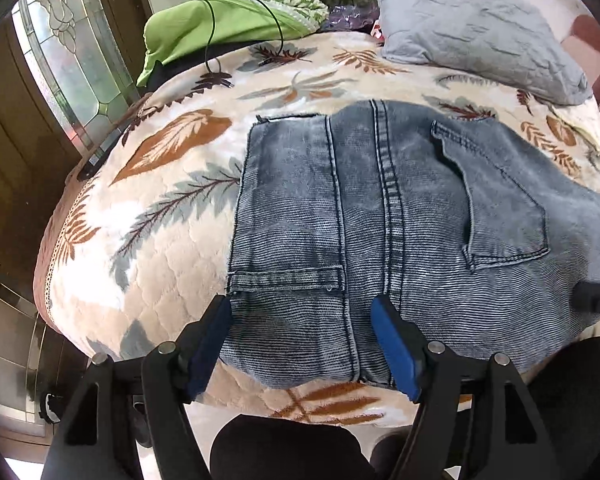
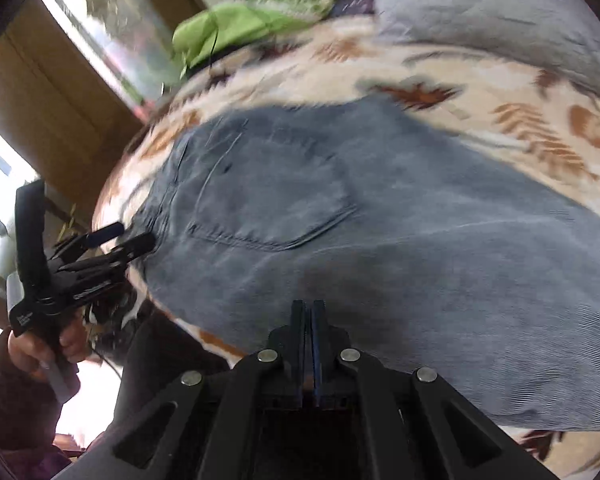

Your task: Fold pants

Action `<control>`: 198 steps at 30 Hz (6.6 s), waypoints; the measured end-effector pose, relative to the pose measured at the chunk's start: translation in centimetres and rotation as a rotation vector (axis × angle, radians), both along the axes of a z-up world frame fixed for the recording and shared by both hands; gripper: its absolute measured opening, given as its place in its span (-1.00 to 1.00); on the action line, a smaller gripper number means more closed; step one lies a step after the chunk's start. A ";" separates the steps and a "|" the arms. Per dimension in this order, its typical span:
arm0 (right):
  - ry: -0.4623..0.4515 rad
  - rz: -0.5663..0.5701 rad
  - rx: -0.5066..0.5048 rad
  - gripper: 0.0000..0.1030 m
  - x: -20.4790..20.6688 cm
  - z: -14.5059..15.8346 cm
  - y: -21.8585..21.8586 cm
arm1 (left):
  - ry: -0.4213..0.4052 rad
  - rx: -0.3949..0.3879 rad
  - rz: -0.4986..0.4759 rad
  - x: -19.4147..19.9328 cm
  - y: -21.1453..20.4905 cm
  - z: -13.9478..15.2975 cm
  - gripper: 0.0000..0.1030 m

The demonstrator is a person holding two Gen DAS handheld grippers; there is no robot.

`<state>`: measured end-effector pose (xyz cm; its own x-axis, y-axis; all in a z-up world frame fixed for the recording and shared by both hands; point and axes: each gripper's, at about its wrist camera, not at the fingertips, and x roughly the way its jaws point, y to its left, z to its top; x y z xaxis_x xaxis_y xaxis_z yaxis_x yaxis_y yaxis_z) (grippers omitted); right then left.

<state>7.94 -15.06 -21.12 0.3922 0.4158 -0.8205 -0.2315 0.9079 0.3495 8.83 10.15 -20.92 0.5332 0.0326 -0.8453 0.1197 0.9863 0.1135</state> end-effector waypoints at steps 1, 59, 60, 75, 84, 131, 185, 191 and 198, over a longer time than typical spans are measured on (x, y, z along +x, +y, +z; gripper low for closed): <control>0.019 0.011 -0.017 -0.91 0.3 -0.4 0.9 | -0.002 0.011 -0.001 0.1 -0.1 -0.2 0.49; -0.458 -0.514 0.053 -0.89 -11.1 7.8 -24.0 | -0.341 0.186 -0.131 -4.5 -11.4 15.1 1.00; -0.458 -0.519 0.058 -0.89 -11.4 7.6 -24.4 | -0.340 0.188 -0.134 -4.5 -11.7 15.0 1.00; -0.506 -0.691 0.297 0.89 -19.4 4.2 -33.6 | -0.203 0.196 -0.278 -3.9 -18.0 11.0 1.00; -0.337 -0.836 0.712 0.64 -21.9 -3.7 -39.6 | -0.097 0.206 -0.331 -3.1 -20.9 8.0 1.00; -0.025 -0.944 0.683 0.61 -17.0 -9.4 -39.5 | 0.116 0.263 -0.486 1.7 -39.3 -1.4 1.00; -0.104 -0.382 0.229 0.50 -6.7 0.1 -18.1 | 0.072 -0.045 -0.239 4.4 -21.6 4.6 1.00; -0.021 -0.457 0.128 -0.05 -6.7 -3.0 -20.1 | 0.073 0.170 -0.369 2.7 -26.6 0.2 1.00; -0.051 -0.446 0.010 -0.12 -6.1 -2.1 -20.2 | 0.162 0.091 -0.339 3.7 -24.4 -0.2 1.00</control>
